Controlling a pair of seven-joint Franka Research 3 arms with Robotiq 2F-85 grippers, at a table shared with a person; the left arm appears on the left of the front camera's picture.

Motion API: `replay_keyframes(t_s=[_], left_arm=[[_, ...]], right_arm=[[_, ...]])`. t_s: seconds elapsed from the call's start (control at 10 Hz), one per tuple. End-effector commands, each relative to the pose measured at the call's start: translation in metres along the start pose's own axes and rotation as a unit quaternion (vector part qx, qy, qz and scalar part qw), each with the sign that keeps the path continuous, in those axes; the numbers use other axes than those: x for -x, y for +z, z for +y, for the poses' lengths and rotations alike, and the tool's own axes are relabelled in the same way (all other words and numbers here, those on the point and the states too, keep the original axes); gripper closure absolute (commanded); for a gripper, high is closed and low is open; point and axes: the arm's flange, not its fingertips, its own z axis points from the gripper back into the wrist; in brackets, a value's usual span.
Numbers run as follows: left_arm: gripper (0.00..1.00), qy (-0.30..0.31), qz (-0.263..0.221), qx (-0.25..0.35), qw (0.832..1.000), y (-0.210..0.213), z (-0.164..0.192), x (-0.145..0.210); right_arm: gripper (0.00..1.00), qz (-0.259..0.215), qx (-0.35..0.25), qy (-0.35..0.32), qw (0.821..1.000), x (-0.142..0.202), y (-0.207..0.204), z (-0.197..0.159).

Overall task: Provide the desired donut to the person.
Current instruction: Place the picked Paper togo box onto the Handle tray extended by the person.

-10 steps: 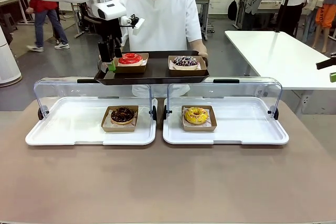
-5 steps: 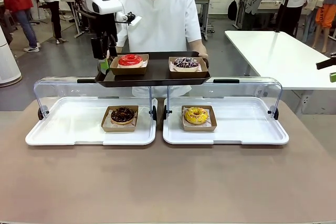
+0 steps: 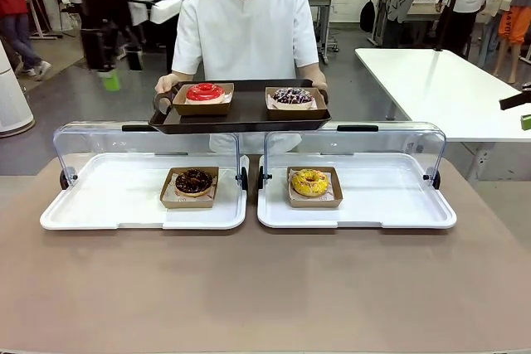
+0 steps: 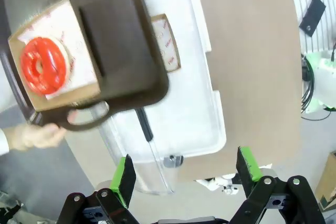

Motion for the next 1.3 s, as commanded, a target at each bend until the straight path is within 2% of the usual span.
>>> replay_keyframes(t_s=[0.0,0.3,0.6,0.8,0.9,1.2], left_arm=[[0.0,-0.006,-0.005,-0.036,0.999,-0.02,-0.042,0.034],[0.0,0.017,-0.003,-0.055,0.998,-0.032,-0.055,0.081],[0.0,0.027,-0.008,-0.047,0.998,-0.045,-0.062,0.107],[0.0,0.023,-0.014,-0.048,0.998,-0.048,-0.07,0.113],[0.0,0.041,-0.009,-0.036,0.998,-0.046,-0.058,0.109],[0.0,0.041,-0.009,-0.036,0.998,-0.046,-0.058,0.109]], right_arm=[[0.0,0.001,0.003,0.0,1.0,0.0,0.0,-0.001],[0.0,0.001,0.003,0.0,1.0,0.0,0.0,-0.001],[0.0,0.001,0.003,0.0,1.0,0.0,0.0,-0.001],[0.0,0.001,0.003,0.0,1.0,0.0,0.0,-0.001],[0.0,0.001,0.003,0.0,1.0,0.0,0.0,-0.001],[0.0,0.001,0.003,0.0,1.0,0.0,0.0,-0.001]])
